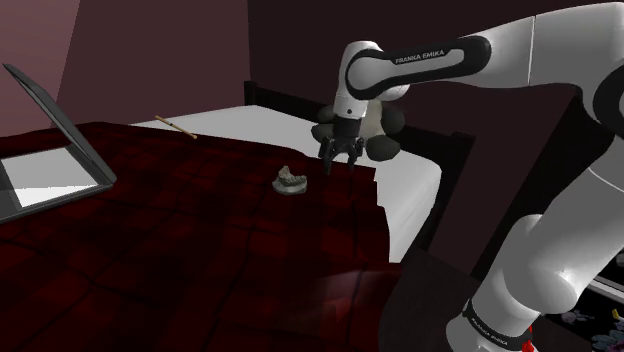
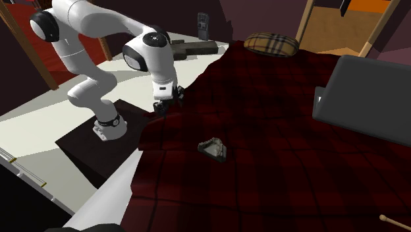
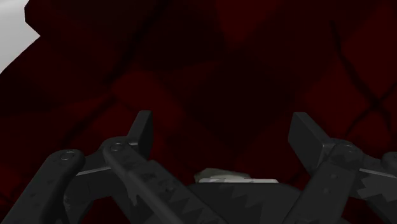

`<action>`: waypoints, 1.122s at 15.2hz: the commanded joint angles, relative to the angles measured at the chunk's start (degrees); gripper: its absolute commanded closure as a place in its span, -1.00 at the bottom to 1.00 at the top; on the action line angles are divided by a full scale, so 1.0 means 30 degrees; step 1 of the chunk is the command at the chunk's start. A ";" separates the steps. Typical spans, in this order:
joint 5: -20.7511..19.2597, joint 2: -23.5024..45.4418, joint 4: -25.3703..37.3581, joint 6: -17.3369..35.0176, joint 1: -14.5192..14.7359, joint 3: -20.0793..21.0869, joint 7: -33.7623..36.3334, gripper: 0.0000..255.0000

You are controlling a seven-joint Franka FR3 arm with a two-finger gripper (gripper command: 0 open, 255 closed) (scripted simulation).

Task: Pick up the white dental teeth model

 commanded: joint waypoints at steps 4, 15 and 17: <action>-0.0132 0.3805 0.3198 0.0748 -0.0051 0.0026 0.0664 -1.00; -0.0456 1.2561 1.3107 -0.0101 0.0004 -0.0144 0.2372 -1.00; -0.0500 1.4464 1.5707 -0.0749 -0.0014 -0.0202 0.2687 -1.00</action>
